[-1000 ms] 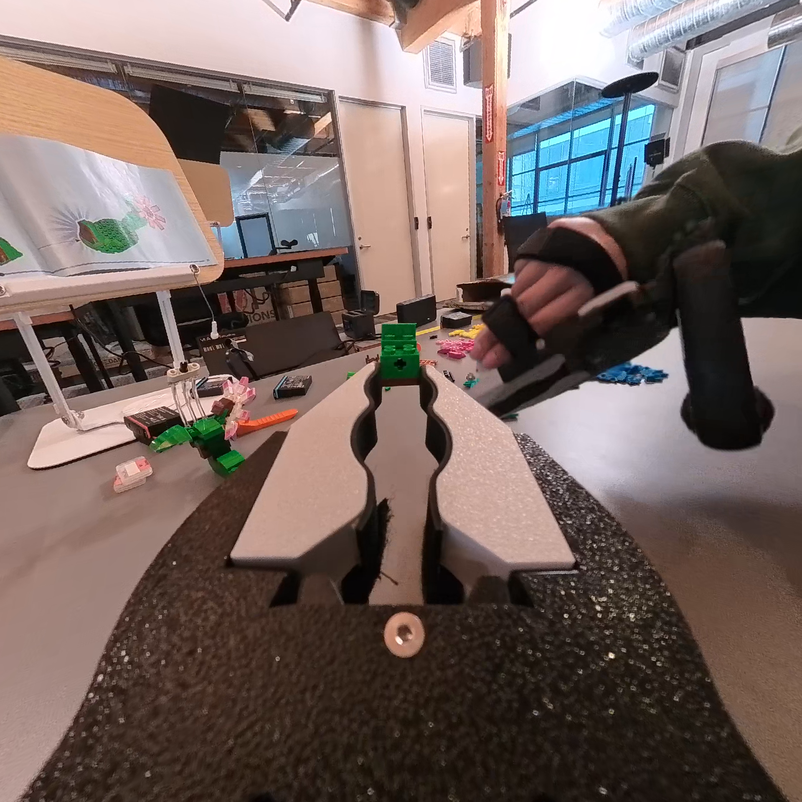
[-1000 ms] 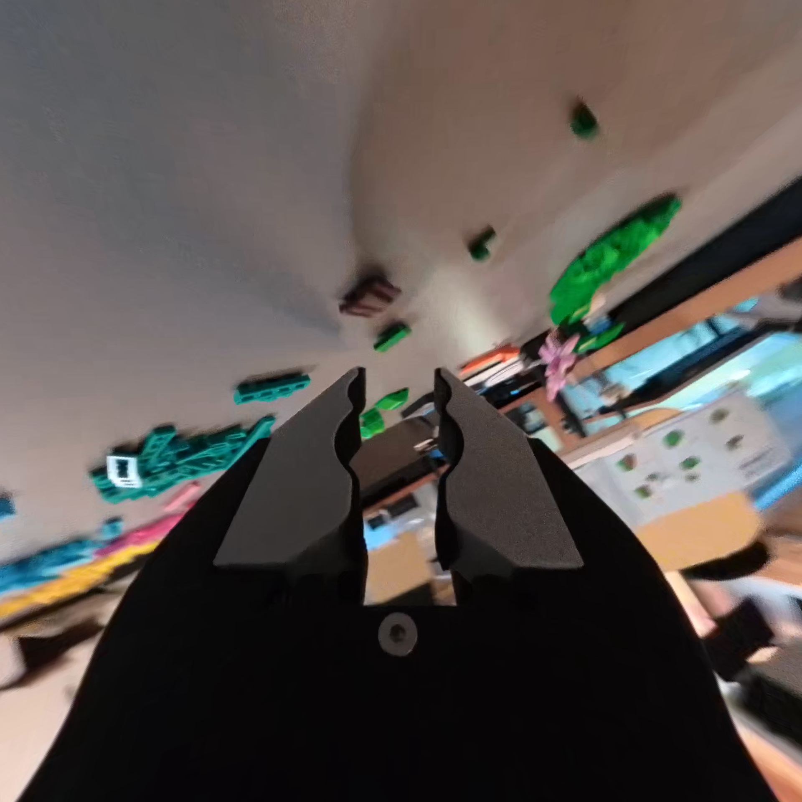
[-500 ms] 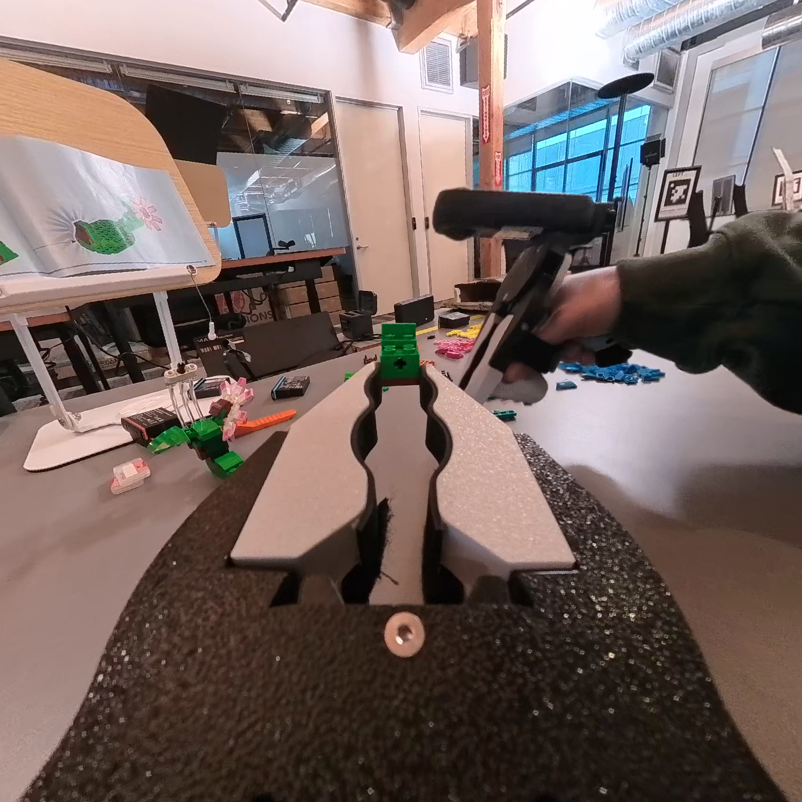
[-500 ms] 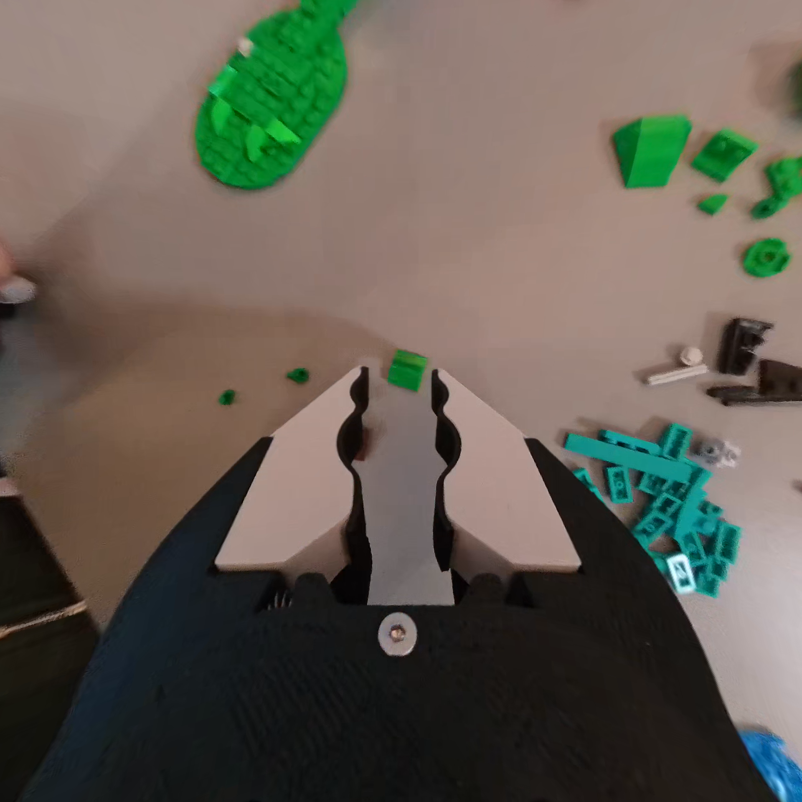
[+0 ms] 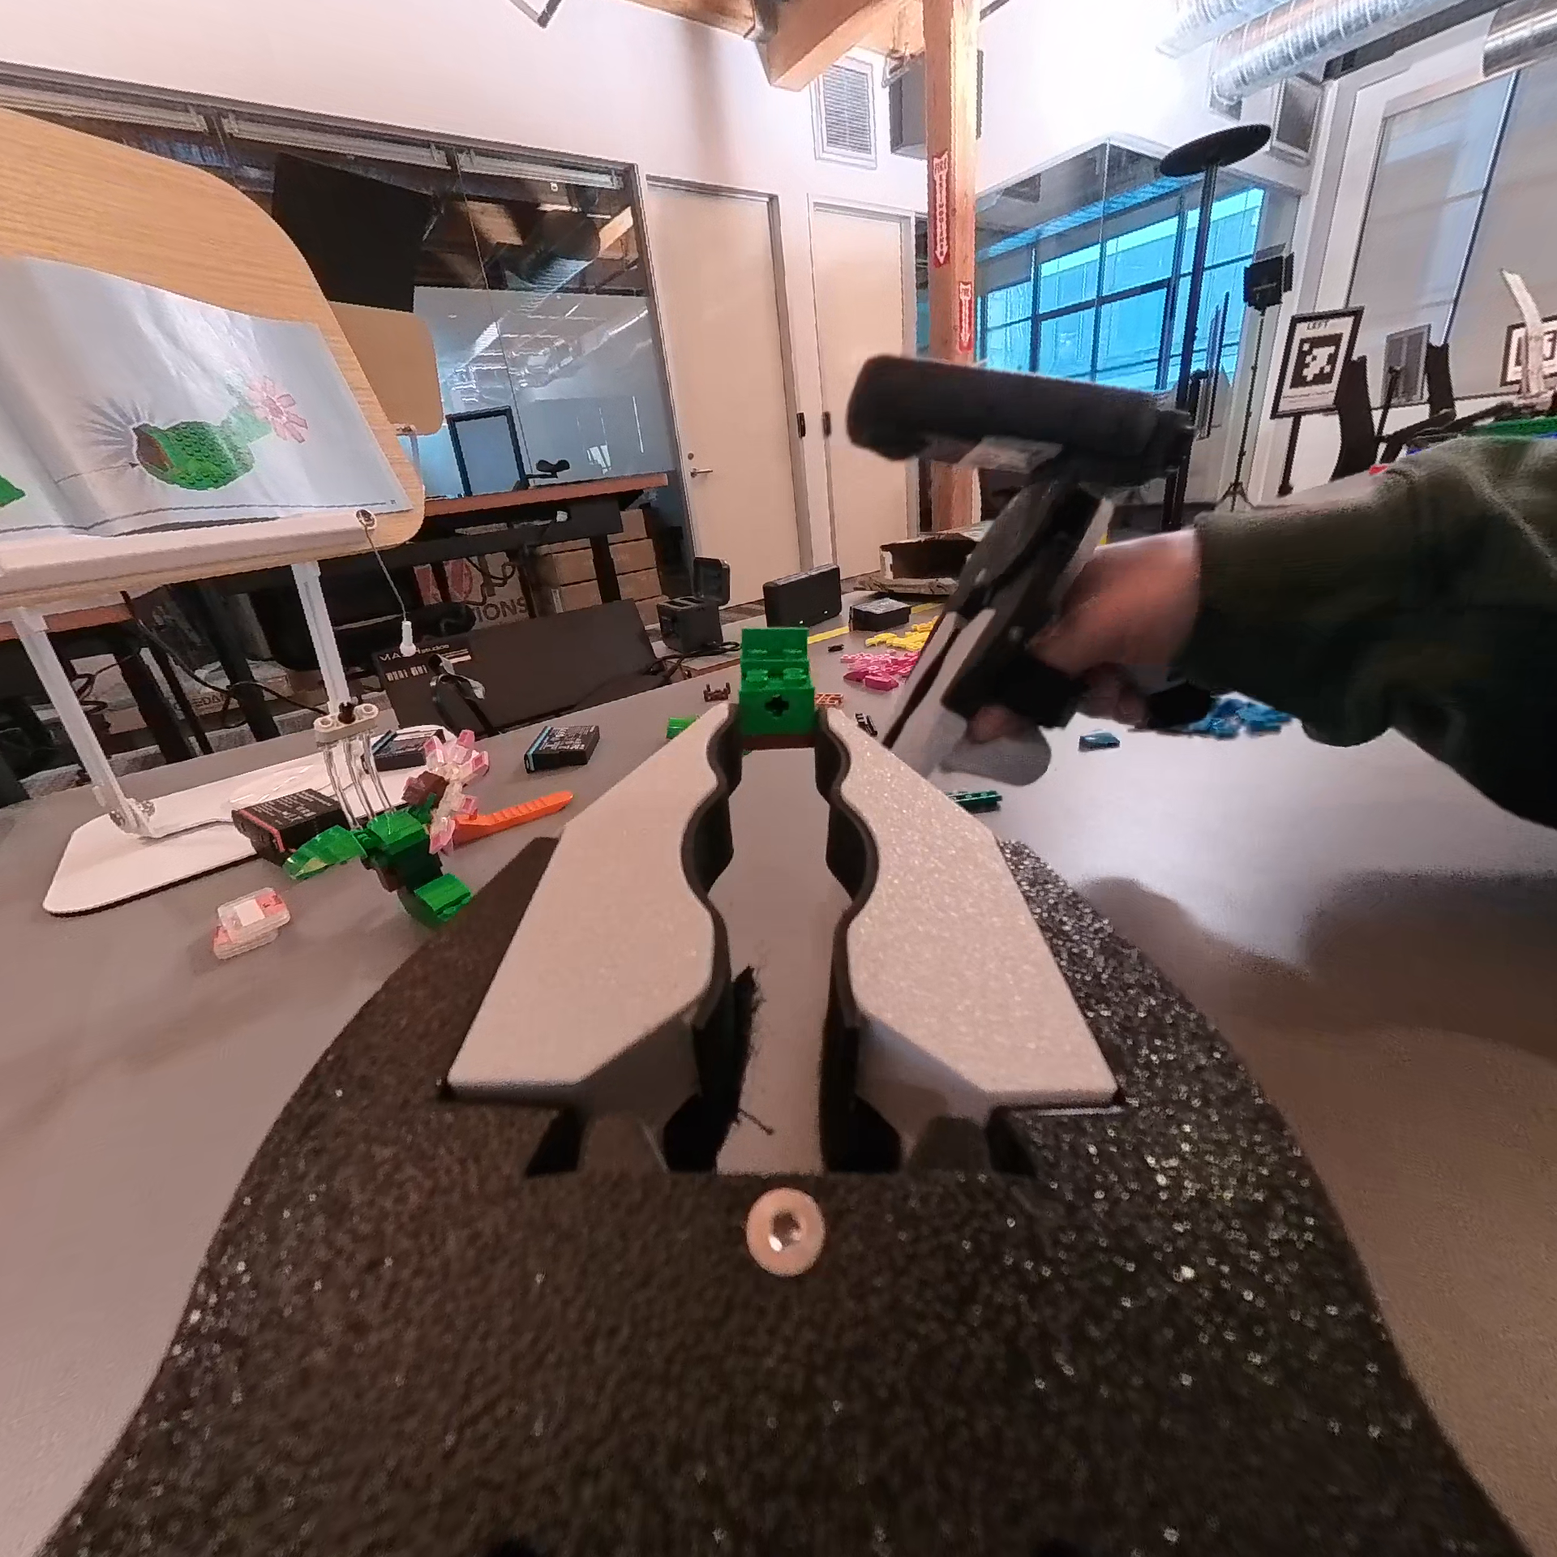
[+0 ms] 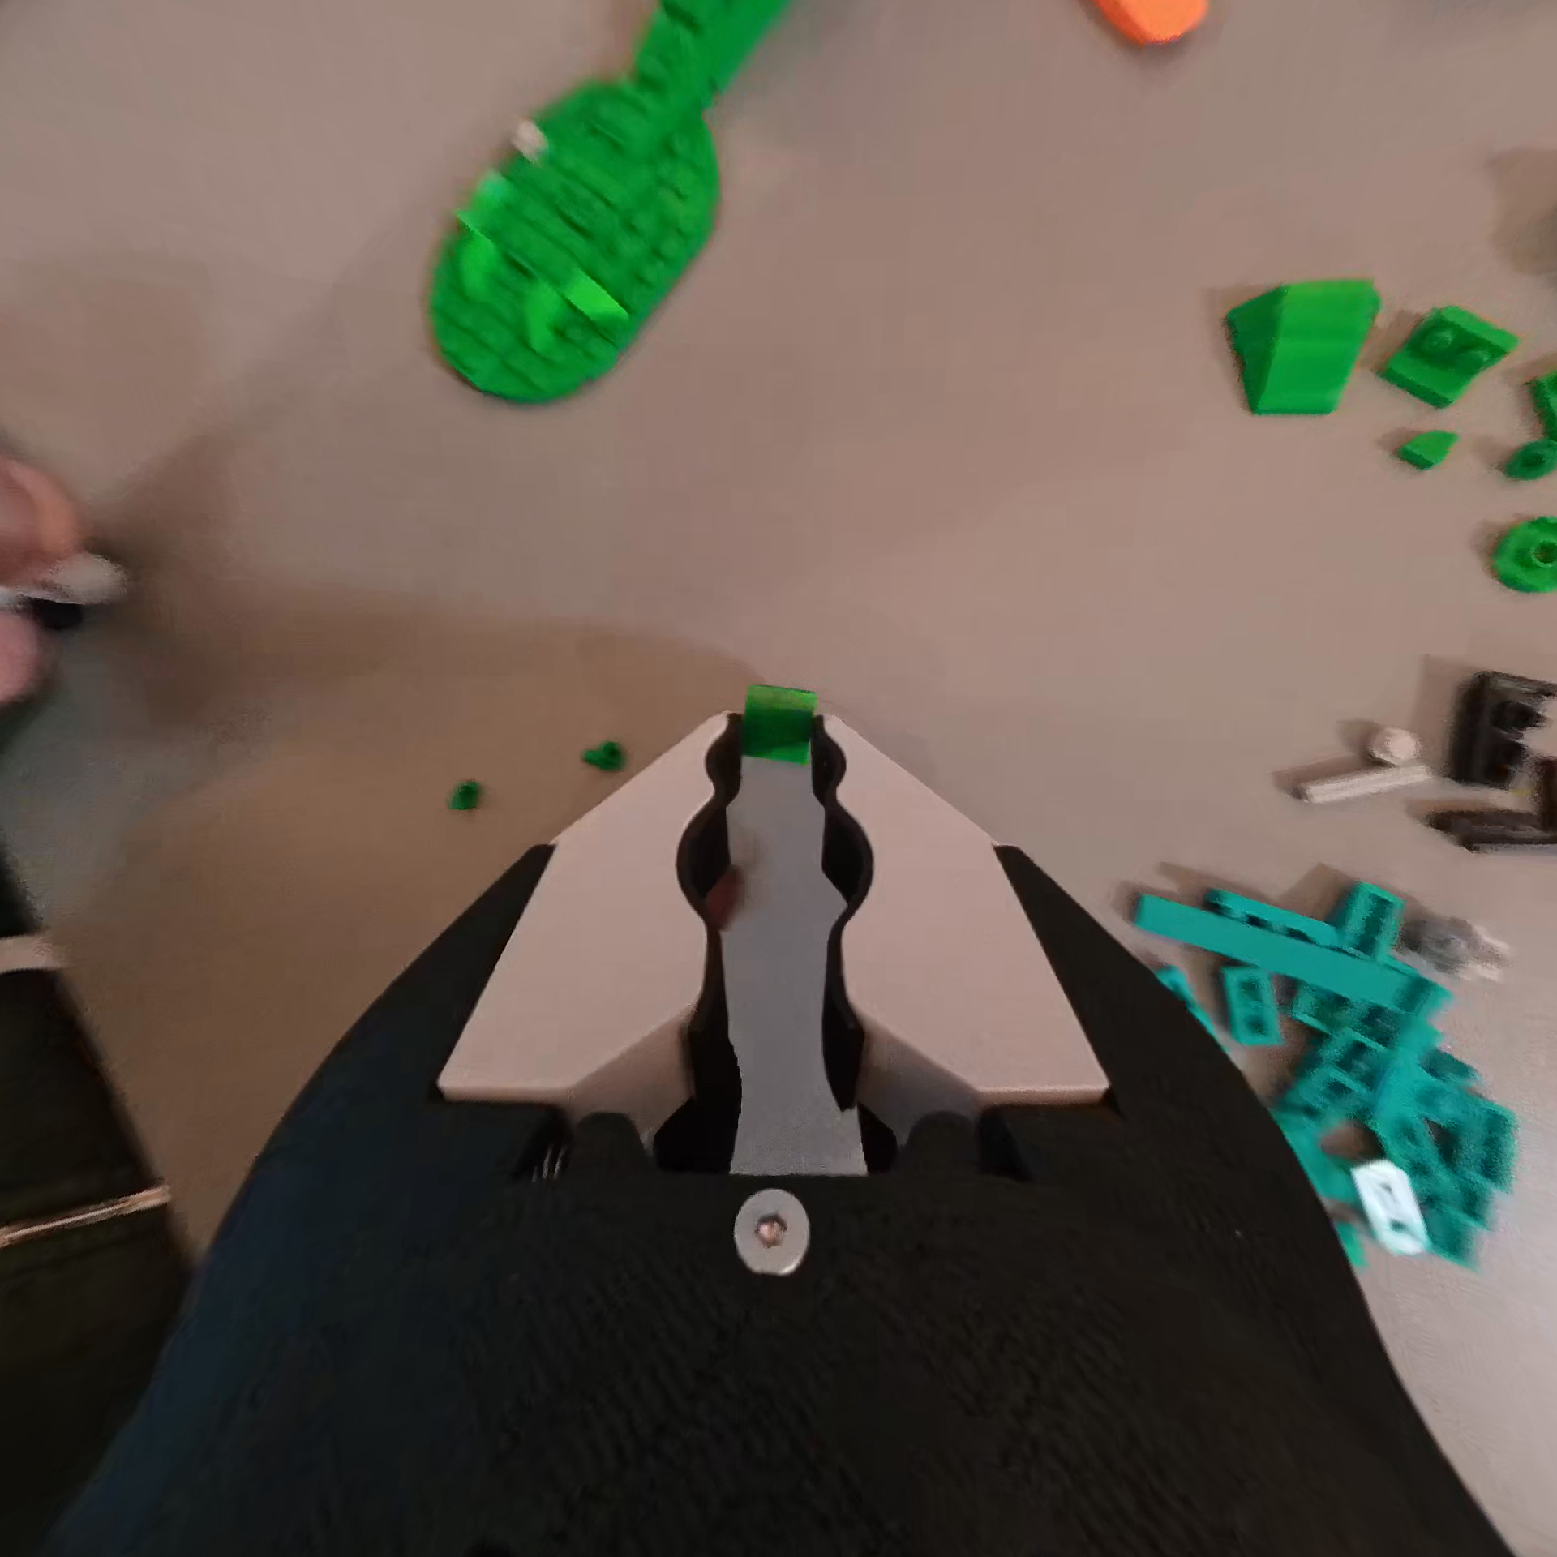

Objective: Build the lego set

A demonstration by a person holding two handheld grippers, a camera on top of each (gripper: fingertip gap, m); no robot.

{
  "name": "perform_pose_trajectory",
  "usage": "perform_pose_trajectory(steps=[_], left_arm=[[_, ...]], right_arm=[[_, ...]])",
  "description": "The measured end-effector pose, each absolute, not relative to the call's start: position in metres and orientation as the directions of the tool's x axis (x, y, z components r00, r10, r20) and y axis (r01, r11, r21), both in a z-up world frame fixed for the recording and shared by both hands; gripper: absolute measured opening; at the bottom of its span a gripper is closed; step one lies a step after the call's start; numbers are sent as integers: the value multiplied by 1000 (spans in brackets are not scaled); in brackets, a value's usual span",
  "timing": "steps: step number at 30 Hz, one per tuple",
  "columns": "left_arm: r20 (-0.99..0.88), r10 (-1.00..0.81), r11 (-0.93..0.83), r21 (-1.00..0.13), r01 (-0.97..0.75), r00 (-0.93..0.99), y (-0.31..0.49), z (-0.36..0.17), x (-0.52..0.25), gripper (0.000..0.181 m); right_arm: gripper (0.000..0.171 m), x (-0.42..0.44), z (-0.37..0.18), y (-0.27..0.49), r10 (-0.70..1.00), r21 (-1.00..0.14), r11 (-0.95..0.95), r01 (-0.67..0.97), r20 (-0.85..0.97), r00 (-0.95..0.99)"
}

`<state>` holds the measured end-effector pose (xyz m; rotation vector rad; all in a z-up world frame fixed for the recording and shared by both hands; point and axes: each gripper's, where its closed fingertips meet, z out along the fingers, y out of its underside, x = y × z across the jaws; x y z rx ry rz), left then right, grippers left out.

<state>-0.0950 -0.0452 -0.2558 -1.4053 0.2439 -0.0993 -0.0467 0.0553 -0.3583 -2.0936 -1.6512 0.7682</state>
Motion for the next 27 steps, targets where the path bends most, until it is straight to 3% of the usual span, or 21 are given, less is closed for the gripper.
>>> perform_pose_trajectory(steps=[1, 6, 13, 22, 27], left_arm=[[-111, -212, 165, -983, -77, 971, -45, -256, -95, 13], [-111, -212, 164, -983, -77, 971, -45, -256, -95, 13], [-113, -212, 163, -984, -79, 971, -45, -256, -95, 13], [-122, -238, 149, -985, -88, 963, -44, -259, -90, 14], [-93, -404, 79, -995, -66, 910, -43, -268, -72, 14]], right_arm=[[14, -50, -349, 49, 952, -620, -285, 731, -272, 141], [14, -53, -308, 20, 829, -677, -405, 614, -555, -65], [14, -43, -299, -1, 776, -666, -395, 633, -611, -158], [14, -42, -282, -16, 769, -712, -331, 619, -584, -260], [14, -44, -237, -38, 805, -850, -38, 525, -337, -488]])
